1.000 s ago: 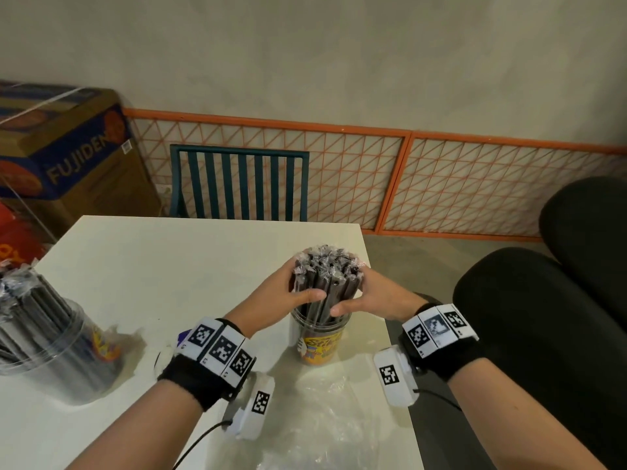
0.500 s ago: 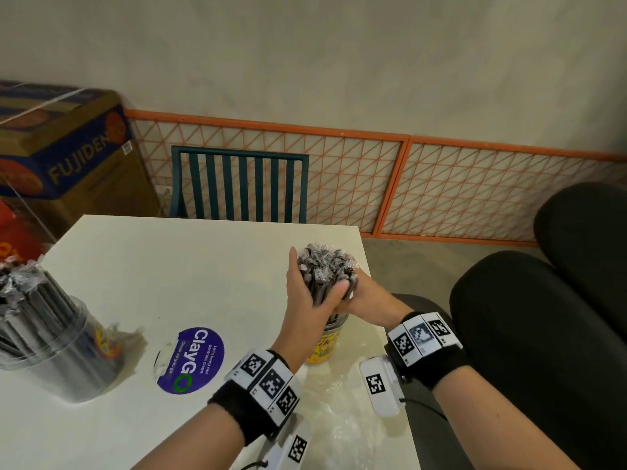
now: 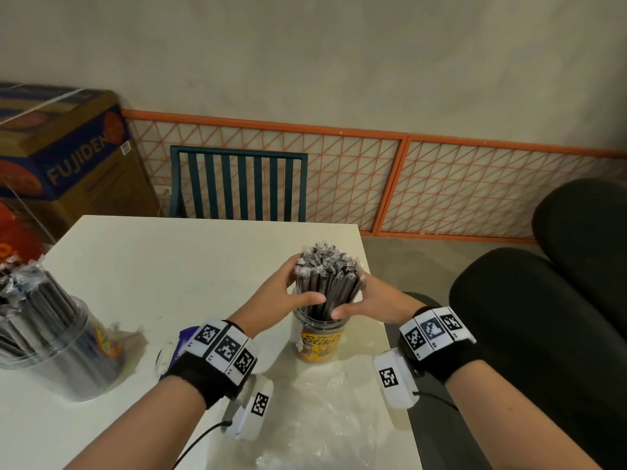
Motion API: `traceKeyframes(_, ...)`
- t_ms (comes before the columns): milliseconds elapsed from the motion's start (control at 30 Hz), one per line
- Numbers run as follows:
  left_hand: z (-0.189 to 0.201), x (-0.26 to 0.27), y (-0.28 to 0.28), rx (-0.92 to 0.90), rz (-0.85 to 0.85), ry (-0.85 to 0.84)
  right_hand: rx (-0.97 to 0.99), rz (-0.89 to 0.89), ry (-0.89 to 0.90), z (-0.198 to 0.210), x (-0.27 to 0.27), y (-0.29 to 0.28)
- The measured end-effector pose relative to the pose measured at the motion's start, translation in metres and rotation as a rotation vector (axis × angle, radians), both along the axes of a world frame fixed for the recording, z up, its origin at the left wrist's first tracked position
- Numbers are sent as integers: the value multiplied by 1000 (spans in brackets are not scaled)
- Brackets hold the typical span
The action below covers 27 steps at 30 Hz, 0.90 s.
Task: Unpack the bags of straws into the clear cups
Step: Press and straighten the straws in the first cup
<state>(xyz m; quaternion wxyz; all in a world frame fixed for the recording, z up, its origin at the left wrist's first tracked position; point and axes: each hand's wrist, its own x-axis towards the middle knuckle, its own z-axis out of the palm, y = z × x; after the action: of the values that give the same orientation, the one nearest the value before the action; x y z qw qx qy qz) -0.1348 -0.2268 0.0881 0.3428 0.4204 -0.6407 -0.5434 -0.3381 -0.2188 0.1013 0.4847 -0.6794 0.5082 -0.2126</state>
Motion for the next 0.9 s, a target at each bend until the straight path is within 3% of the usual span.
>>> traceKeyframes(200, -1, -11, 4, -60, 42, -86, -59, 6, 105, -1, 8, 0)
traceKeyframes(400, 9, -1, -4, -19, -125, -212, -27, 40, 206, 10, 0, -4)
traceKeyframes(533, 11, -2, -1, 15, -178, -242, 1, 33, 158, 3, 4, -1)
traceKeyframes(900, -2, 1, 13, 81, -63, -184, -13, -14, 66, -4, -11, 7)
